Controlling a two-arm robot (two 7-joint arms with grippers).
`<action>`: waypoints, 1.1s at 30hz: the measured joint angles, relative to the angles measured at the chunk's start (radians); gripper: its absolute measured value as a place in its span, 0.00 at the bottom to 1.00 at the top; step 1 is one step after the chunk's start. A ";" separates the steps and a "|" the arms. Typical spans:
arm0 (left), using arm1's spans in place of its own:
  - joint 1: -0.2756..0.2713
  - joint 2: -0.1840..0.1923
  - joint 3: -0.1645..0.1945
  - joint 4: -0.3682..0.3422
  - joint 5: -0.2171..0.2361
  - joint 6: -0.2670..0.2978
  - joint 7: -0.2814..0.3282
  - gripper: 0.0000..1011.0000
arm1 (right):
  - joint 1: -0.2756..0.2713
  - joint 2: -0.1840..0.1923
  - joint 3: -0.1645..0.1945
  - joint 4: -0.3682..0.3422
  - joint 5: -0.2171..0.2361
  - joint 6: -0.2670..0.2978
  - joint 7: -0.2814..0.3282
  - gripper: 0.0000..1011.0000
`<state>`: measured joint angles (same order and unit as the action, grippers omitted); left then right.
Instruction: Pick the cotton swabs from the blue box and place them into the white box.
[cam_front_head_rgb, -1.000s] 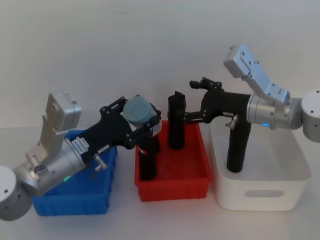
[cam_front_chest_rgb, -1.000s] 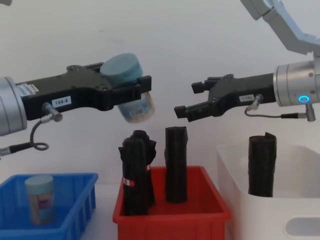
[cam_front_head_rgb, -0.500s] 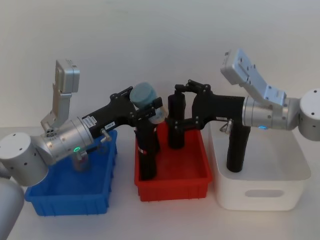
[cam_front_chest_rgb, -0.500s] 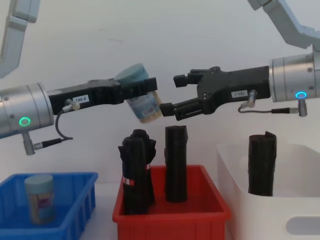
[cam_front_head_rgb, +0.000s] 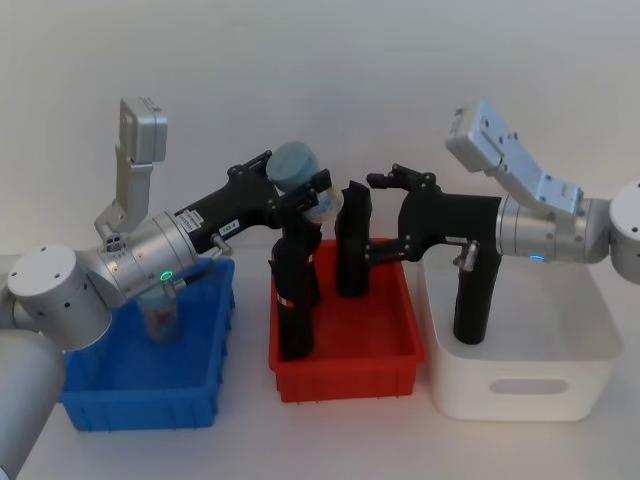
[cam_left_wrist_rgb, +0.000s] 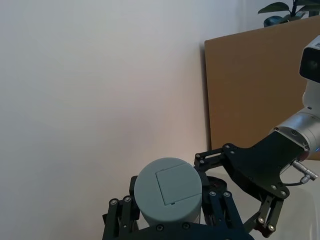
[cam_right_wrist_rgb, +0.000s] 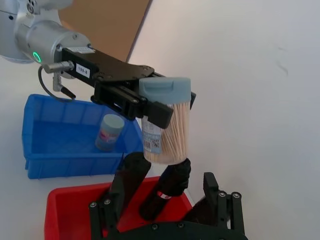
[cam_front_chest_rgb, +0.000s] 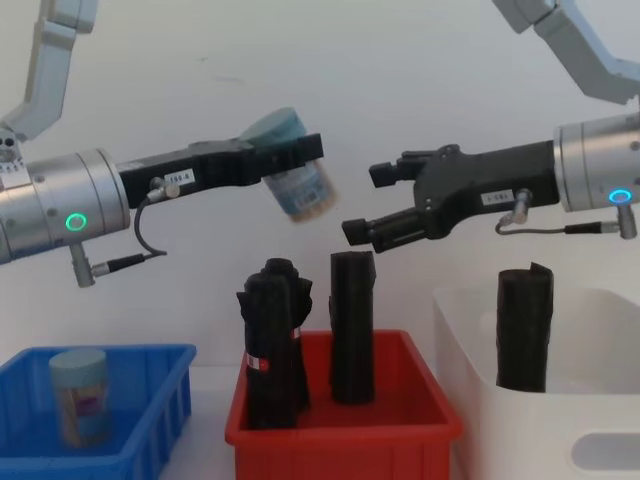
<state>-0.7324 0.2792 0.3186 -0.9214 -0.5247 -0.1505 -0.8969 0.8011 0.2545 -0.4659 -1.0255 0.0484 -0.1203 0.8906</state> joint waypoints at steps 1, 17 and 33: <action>0.000 0.000 0.000 0.000 0.000 0.000 0.000 0.67 | -0.002 0.003 0.001 -0.002 -0.003 0.005 -0.004 0.99; 0.011 0.005 0.005 -0.039 -0.001 0.003 0.029 0.67 | -0.034 0.037 0.013 -0.055 -0.040 0.138 -0.103 0.99; -0.013 -0.016 0.027 -0.012 0.001 0.012 0.016 0.67 | -0.019 0.023 -0.003 -0.055 -0.036 0.147 -0.087 0.99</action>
<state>-0.7451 0.2632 0.3453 -0.9333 -0.5237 -0.1389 -0.8808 0.7821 0.2773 -0.4690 -1.0805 0.0126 0.0270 0.8034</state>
